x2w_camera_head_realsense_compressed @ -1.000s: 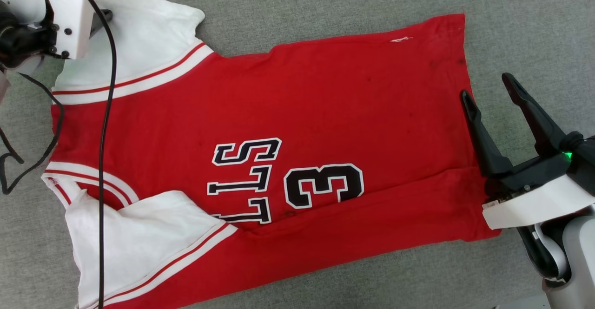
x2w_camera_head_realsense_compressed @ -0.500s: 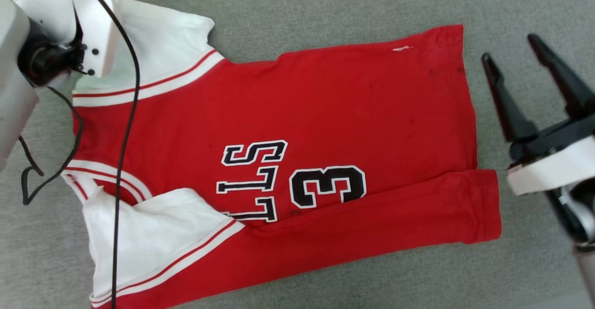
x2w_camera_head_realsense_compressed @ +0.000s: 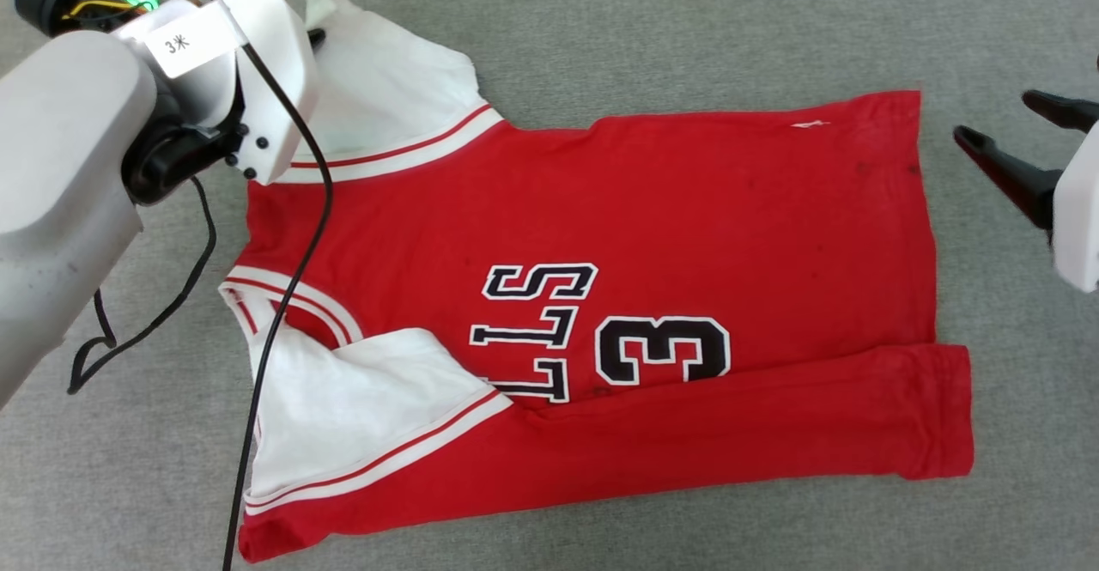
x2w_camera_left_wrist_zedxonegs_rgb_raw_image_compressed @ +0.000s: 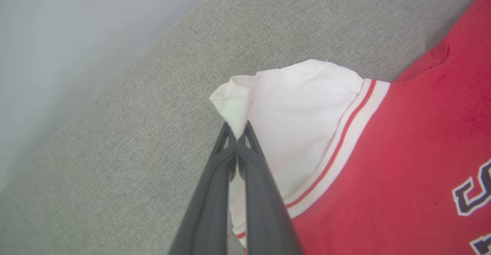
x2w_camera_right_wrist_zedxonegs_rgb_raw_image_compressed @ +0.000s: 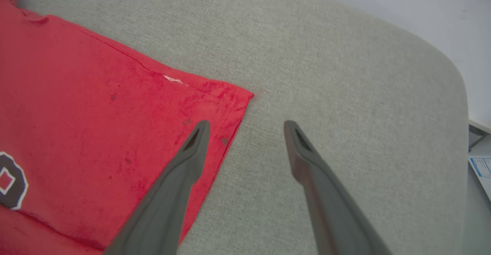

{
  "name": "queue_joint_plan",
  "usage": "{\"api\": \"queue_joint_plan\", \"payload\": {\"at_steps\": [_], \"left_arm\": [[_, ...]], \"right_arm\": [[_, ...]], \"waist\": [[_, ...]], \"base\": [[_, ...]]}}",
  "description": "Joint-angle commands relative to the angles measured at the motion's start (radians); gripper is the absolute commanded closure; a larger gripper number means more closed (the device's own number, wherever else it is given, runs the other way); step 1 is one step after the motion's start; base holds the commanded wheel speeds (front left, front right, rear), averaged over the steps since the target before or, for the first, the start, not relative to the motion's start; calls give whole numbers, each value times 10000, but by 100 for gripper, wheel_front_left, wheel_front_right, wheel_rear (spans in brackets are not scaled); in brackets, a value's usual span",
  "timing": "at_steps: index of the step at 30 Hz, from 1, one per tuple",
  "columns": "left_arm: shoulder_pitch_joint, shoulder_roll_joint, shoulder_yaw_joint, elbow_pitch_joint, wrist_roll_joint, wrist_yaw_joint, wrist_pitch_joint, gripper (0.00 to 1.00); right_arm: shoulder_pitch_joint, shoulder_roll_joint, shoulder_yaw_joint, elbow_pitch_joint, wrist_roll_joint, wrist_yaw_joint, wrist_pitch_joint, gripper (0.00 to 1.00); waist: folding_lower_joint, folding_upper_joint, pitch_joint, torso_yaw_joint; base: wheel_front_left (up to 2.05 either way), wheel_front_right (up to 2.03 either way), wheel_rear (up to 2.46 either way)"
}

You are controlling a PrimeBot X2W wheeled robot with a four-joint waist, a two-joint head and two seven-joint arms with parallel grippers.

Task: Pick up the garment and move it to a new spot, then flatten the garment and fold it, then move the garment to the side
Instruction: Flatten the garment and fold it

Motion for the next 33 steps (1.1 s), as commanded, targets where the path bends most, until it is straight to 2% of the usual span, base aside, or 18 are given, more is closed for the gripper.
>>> {"api": "queue_joint_plan", "payload": {"at_steps": [1,4,8,16,19,23,24,25,33], "left_arm": [[77,-24,12,-172,43,-2,-91,100],[11,3,60,-531,81,59,-193,100],[-132,37,69,-1007,205,148,-301,100],[-297,-100,83,-1600,358,305,-440,100],[-260,-79,102,-1744,352,312,-546,100],[-232,-39,120,-1745,312,306,-626,100],[-222,-19,115,-1723,310,302,-648,100],[-202,-6,105,-1695,308,299,-674,100],[126,57,136,-1454,118,259,-962,100]], "right_arm": [[-418,-88,133,217,244,-14,490,0],[-1084,-95,493,778,490,-12,1466,0],[-1842,198,848,1587,585,-14,2065,0],[-2377,629,1336,2972,372,-12,2055,0],[-2014,749,2050,3801,180,-12,2171,0],[-1726,874,2423,4423,504,-11,2051,0],[-1757,866,2463,4448,559,-11,1907,74],[-1840,844,2488,4448,604,-11,1739,100],[-2424,604,2427,4252,1004,-15,-153,100]], "waist": [[0,0,39,135],[0,0,162,317],[0,0,367,571],[0,0,757,1030],[0,0,860,1138],[0,0,897,1171],[0,0,890,1162],[0,0,864,1148],[0,0,167,1021]], "base": [[0,0,0],[0,0,0],[0,0,0],[0,0,0],[0,0,0],[0,0,0],[0,0,0],[0,0,0],[0,0,0]]}}
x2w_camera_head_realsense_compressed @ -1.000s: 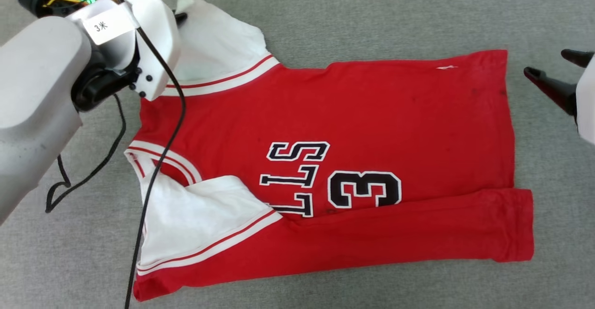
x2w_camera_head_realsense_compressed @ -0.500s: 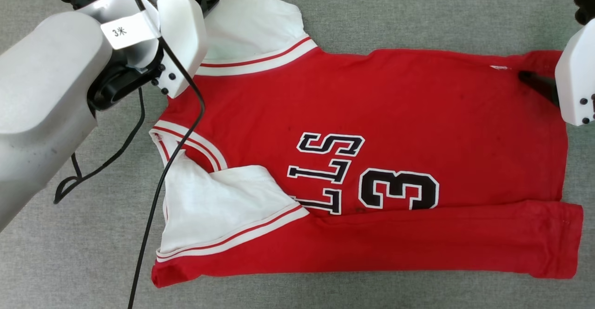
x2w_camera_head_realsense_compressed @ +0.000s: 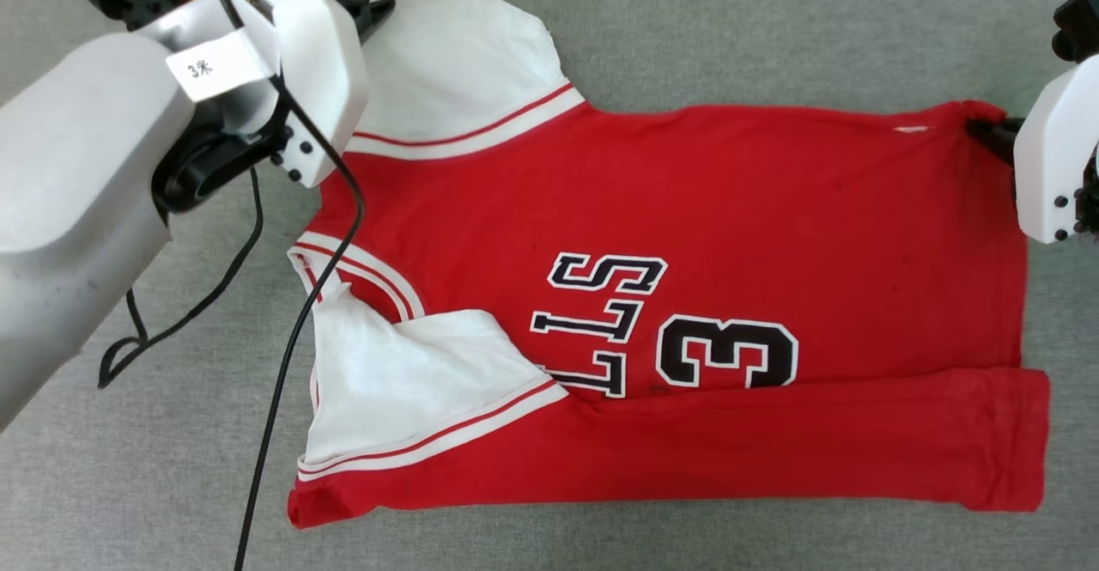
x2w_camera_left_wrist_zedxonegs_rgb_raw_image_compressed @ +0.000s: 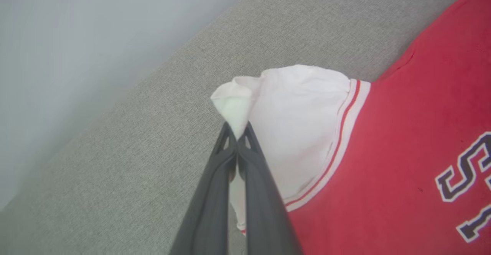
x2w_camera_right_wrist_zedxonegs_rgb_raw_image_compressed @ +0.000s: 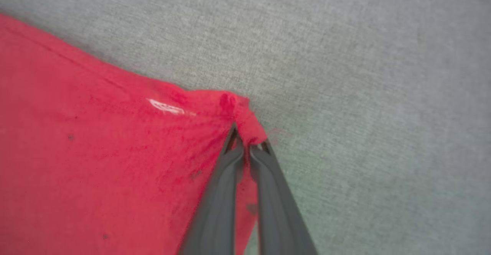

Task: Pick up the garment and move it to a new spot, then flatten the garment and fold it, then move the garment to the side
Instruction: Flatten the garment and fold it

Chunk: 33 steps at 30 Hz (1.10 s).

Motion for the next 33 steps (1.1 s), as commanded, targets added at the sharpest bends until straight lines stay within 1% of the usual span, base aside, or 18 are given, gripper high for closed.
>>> {"api": "queue_joint_plan", "payload": {"at_steps": [1,4,8,15,20,27,33], "left_arm": [[235,85,14,29,-76,-10,-77,100],[513,210,-30,-36,-164,18,-196,100],[1065,415,-15,-312,-357,184,-408,100],[2309,992,-117,-1053,-699,658,-773,100],[3398,1408,-261,-1687,-1014,1070,-1041,100],[4911,1820,-481,-2417,-1453,1663,-1526,100],[6106,1954,-704,-2786,-1855,2095,-1905,100]], "right_arm": [[51,-23,90,-11,101,-15,-329,100],[259,-150,341,-232,233,-15,-911,100],[674,-393,596,-589,489,-15,-1551,100],[1776,-837,803,-1217,771,-14,-2521,100],[2760,-996,814,-1577,893,-14,-2973,100],[4248,-1154,612,-1924,1089,-14,-3418,100],[5410,-1113,395,-2116,1232,-14,-3630,100]], "waist": [[0,0,-356,-76],[0,0,-775,-103],[0,0,-1285,-92],[0,0,-2136,-92],[0,0,-2695,-59],[0,0,-3283,30],[0,0,-3677,84]], "base": [[0,0,0],[0,0,0],[0,0,0],[0,0,0],[0,0,0],[0,0,0],[0,0,0]]}}
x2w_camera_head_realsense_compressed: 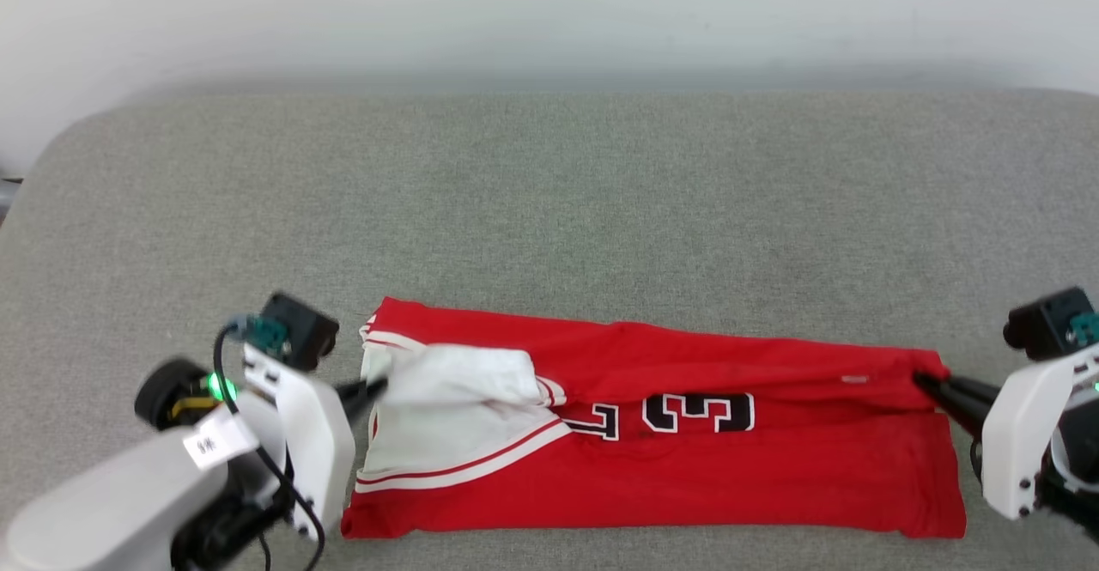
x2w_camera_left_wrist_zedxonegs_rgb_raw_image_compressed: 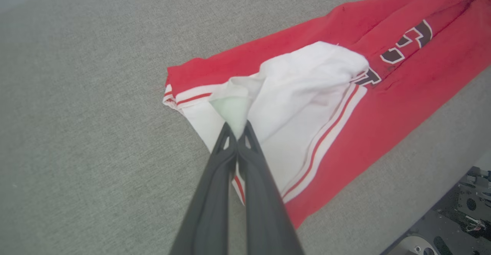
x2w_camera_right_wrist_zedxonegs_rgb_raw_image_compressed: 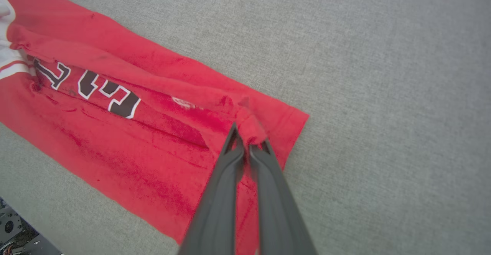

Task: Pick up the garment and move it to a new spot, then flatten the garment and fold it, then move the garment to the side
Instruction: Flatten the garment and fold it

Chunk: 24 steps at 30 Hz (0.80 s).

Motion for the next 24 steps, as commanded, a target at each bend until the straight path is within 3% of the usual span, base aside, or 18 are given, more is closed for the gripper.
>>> {"api": "queue_joint_plan", "payload": {"at_steps": [1,16,17,18,19,20,24], "left_arm": [[446,12,-86,-12,-144,103,-165,100],[1894,-487,-351,1047,-737,61,-868,100],[1905,-544,-334,1158,-686,108,-969,100],[1925,-598,-285,1247,-678,160,-1123,86],[1948,-628,-255,1336,-595,236,-1287,13],[2000,-672,-205,1418,-557,315,-1494,0],[2156,-755,-80,1460,-251,759,-2243,0]], "right_arm": [[391,33,-104,-68,56,-12,-73,100],[1971,621,-452,195,-29,-12,-249,100],[2014,678,-450,254,-54,-12,-276,95],[2042,748,-483,295,-63,-12,-339,15],[2079,822,-537,322,-63,-12,-428,0],[2135,891,-586,351,-34,-12,-519,0],[2300,829,-810,216,29,-12,-824,0]], "waist": [[1,-1,-127,11],[1,-1,-107,-87],[1,-1,-118,-90],[1,-1,-138,-97],[1,-1,-183,-106],[1,-1,-269,-115],[1,-1,-495,-128]], "base": [[0,0,0],[0,0,0],[0,0,0],[0,0,0],[0,0,0],[0,0,0],[0,0,0]]}}
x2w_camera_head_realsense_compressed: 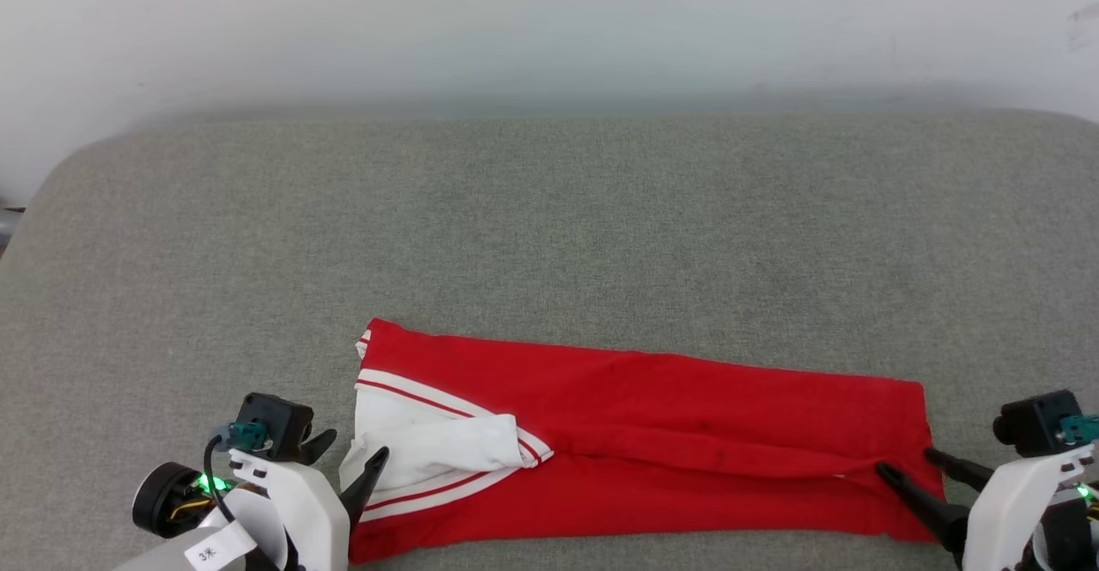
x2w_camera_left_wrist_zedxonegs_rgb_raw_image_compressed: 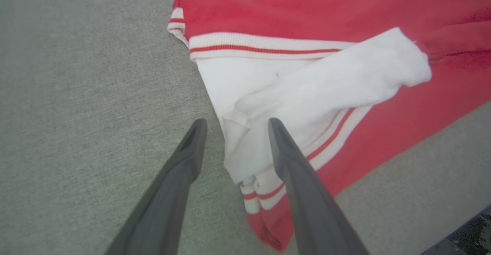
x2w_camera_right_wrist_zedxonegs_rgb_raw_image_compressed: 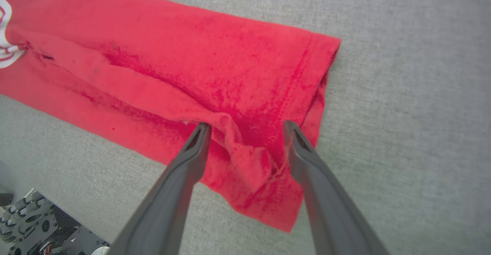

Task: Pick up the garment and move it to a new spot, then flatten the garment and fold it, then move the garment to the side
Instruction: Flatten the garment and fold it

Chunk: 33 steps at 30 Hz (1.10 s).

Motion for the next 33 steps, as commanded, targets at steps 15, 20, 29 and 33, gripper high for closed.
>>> {"api": "queue_joint_plan", "payload": {"at_steps": [15,20,29,33], "left_arm": [[1534,-152,1803,-1304,1554,3078,-2389,0],[2319,-734,3222,-1792,2994,3727,-2400,0],[3856,-2007,5384,-2255,5351,3639,-2404,0],[4298,-2533,6116,-2179,6023,3317,-2405,0]], "right_arm": [[606,-1214,-1993,-1236,49,-10,283,0],[588,-1178,-2057,-825,293,-10,1591,0],[241,-527,-1939,54,526,-10,2295,0],[54,-240,-1783,429,639,-10,2411,0]], "waist": [[1,0,-479,165],[1,0,-347,361],[1,0,-67,739],[1,0,76,870]], "base": [[0,0,0],[0,0,0],[0,0,0],[0,0,0]]}}
